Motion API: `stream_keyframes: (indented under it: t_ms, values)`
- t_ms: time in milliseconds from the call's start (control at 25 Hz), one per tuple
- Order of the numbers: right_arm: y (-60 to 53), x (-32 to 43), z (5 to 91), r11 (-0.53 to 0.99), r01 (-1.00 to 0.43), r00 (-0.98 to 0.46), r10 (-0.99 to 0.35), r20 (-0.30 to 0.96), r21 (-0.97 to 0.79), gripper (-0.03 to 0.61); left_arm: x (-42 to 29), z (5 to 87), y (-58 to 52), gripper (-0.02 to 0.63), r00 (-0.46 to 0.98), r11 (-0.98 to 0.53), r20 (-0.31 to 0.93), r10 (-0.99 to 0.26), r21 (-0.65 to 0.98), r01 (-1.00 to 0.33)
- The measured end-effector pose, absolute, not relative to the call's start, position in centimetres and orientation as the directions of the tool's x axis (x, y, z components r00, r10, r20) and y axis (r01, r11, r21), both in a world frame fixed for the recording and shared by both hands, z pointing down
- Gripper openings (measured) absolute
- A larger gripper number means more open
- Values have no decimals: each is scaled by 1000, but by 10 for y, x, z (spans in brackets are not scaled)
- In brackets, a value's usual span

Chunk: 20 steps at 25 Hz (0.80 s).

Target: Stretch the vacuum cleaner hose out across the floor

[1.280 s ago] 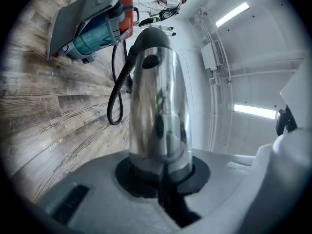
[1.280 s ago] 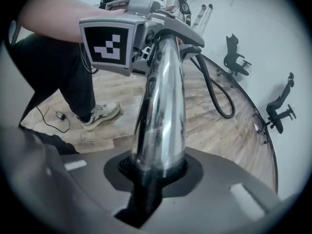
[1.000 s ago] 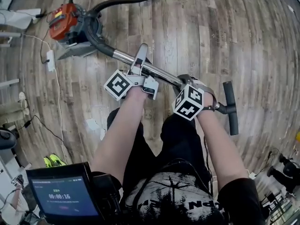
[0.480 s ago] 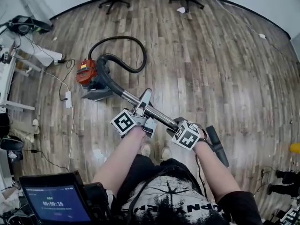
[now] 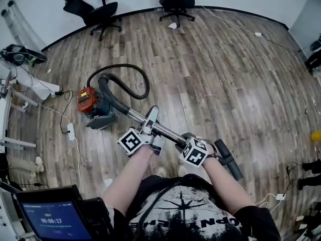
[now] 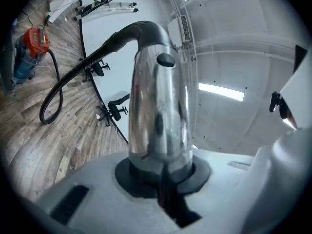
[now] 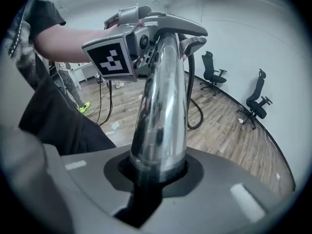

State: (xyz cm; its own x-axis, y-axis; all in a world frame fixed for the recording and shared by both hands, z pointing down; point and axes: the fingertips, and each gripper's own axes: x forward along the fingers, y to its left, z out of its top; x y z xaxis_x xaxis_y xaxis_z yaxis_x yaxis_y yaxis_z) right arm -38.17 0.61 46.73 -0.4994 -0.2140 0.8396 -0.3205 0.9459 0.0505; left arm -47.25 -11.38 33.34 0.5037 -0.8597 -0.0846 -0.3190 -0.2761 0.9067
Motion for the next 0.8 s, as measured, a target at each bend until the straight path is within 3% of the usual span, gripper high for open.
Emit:
stream_keyframes:
  t_ms: [240,360,480,800]
  values:
    - [22,-383,478,926,-378,-458,-208,864,23,86,-463,343,-108,40,559,-272,-127,-819,945,-184]
    - [22,-378,480,904,-426,-427,-231,874,31,87,-458,351,-114,40,598,-279,-112,-794,940,-194]
    - [35,-370,478,879,-474,-400,-255,880,39,89,-437,342,-104,40,630,-272,-168,-759,959,-73]
    - [85,-278,487,823,-564,-347,-314,884,70,92,-334,350,-59,41,702,-286,-186,-687,958,-26]
